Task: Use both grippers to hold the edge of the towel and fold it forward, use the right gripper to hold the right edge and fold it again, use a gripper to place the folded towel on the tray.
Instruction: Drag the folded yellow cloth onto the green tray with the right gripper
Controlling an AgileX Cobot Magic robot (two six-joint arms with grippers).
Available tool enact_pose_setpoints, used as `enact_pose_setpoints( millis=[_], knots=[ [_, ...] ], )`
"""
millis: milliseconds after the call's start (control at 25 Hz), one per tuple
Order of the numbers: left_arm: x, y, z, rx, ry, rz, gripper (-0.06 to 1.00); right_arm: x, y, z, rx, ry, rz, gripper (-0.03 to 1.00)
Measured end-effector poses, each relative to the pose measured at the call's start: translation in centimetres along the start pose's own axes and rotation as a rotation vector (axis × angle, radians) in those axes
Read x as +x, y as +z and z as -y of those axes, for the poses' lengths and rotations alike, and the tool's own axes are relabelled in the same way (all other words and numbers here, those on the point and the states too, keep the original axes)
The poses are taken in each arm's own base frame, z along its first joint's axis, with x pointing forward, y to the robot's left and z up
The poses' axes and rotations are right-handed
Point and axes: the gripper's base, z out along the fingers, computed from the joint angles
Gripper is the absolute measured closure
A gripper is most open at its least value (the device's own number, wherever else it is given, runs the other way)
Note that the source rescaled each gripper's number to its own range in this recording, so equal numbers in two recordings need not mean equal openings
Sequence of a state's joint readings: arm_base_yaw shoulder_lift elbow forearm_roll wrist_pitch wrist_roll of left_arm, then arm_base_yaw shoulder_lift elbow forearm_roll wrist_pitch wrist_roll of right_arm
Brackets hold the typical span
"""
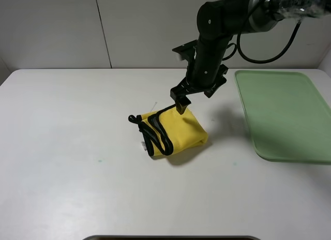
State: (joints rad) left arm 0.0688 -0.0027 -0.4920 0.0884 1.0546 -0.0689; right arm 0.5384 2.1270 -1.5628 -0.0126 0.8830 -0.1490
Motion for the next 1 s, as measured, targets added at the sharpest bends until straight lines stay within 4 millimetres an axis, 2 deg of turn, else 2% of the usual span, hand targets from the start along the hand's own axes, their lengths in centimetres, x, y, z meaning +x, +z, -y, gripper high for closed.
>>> enact_pose_setpoints(
  millis=[440,720,1000],
  knots=[
    [0.0,0.0,0.0,0.000,0.000,0.000,-0.06,0.2,4.8,0.1,-0.006,-0.014,-0.035,-0.03],
    [0.0,0.0,0.0,0.000,0.000,0.000,-0.06,0.3,6.1,-0.1,-0.021,-0.001,-0.040,-0.03],
    [0.0,0.0,0.0,0.000,0.000,0.000,-0.06,0.3,6.3,-0.1,-0.028,0.003,-0.042,-0.01]
  ],
)
